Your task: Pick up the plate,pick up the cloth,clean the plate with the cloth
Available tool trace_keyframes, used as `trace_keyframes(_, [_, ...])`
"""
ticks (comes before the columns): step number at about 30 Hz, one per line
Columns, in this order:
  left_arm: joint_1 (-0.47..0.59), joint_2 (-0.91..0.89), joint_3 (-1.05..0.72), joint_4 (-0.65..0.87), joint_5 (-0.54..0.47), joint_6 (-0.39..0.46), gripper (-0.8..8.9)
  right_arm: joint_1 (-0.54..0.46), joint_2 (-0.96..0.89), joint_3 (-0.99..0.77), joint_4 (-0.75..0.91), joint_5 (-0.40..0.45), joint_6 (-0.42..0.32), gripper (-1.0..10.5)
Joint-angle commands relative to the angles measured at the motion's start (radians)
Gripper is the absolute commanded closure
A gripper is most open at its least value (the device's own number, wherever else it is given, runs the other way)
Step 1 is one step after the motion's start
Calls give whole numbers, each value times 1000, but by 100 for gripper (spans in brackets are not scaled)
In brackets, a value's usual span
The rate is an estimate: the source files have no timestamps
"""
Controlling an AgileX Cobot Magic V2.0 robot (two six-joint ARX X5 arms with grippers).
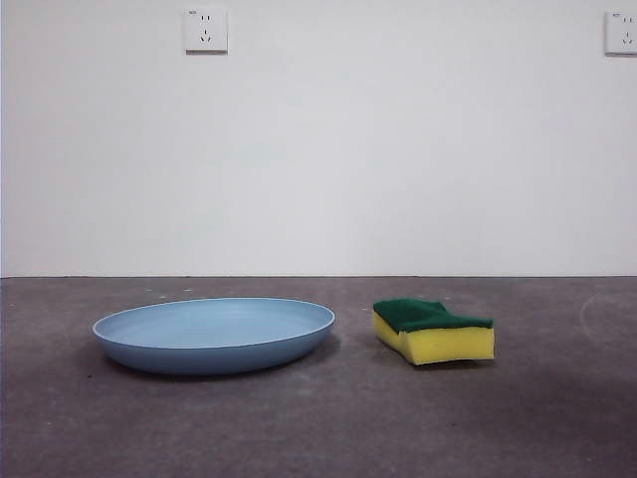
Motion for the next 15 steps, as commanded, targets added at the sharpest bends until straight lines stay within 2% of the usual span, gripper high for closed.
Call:
trace_keyframes(1, [2, -3, -11, 3, 38, -61, 821, 1, 0, 10, -45, 2, 30, 958])
trace_keyframes(4, [2, -3, 0, -5, 64, -102, 821, 1, 18, 58, -116, 6, 109, 958])
trace_keyframes(6, [2, 4, 20, -14, 63, -132, 821, 1, 49, 101, -155, 5, 135, 957])
trace_keyframes(12, [2, 81, 126, -59, 61, -205, 821, 1, 198, 271, -234, -3, 141, 957])
trace_keyframes(15, [2, 158, 197, -75, 69, -212, 821, 1, 287, 367, -267, -3, 140, 957])
